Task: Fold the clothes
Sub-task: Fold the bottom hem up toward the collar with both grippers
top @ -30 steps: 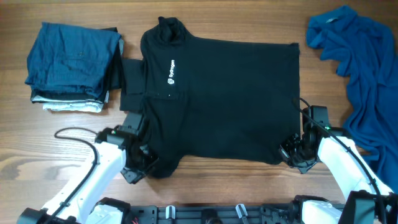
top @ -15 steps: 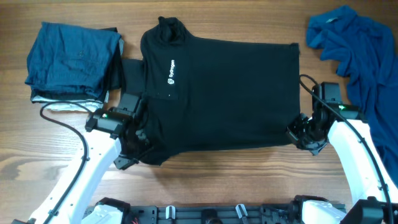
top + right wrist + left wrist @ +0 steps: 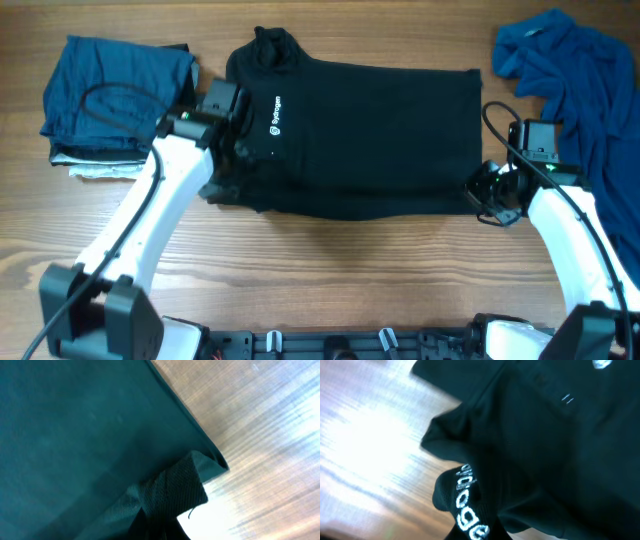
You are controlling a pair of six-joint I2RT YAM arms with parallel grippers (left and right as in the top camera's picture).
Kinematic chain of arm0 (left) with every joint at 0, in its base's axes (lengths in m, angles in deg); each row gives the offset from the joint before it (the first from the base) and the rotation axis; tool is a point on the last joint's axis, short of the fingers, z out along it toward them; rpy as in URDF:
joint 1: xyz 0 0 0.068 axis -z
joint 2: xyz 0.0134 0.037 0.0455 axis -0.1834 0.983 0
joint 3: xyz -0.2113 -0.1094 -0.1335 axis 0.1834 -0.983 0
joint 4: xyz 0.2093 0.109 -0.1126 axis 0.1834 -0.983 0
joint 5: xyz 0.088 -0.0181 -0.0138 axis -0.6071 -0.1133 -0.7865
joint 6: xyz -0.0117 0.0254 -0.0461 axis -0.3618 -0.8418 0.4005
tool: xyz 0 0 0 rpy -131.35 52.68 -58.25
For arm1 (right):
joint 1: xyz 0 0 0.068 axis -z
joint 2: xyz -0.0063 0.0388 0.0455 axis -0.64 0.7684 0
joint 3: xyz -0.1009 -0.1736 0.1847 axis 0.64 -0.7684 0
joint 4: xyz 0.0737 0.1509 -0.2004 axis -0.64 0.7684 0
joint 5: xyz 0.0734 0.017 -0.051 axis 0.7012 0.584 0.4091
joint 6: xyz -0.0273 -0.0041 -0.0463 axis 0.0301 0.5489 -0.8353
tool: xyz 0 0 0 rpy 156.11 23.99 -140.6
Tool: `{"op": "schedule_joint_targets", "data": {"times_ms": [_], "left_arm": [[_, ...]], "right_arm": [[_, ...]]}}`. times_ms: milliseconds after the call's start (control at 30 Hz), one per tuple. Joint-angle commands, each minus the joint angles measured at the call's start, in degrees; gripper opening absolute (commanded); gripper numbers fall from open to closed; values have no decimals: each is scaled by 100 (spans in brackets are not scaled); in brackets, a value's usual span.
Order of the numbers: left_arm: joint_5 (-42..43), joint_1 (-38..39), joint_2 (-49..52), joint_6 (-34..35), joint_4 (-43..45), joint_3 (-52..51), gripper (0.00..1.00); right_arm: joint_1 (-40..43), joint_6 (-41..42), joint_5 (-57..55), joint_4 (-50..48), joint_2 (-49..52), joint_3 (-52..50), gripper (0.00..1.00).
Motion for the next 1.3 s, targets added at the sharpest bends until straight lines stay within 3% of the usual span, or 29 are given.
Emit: {"op": "schedule_joint_targets", "data": {"times_ms": [0, 333, 800, 1033, 1267], "left_arm": [[-164, -48, 367, -203, 343, 485, 4], [-247, -42, 525, -352, 1784, 487, 4], [-247, -42, 1650, -352, 2715, 487, 4], [-400, -42, 1683, -350, 2872, 487, 4], [-922, -42, 1683, -345, 2903, 487, 4]], "right_arm": [[28, -107, -83, -374, 339, 111, 4], [26, -258, -133, -1919, 887, 111, 4], [22, -568, -599, -2693, 1060, 111, 5], [22, -573, -592, -2887, 1530, 111, 6], [22, -1141, -573, -3230, 1753, 111, 5]]}}
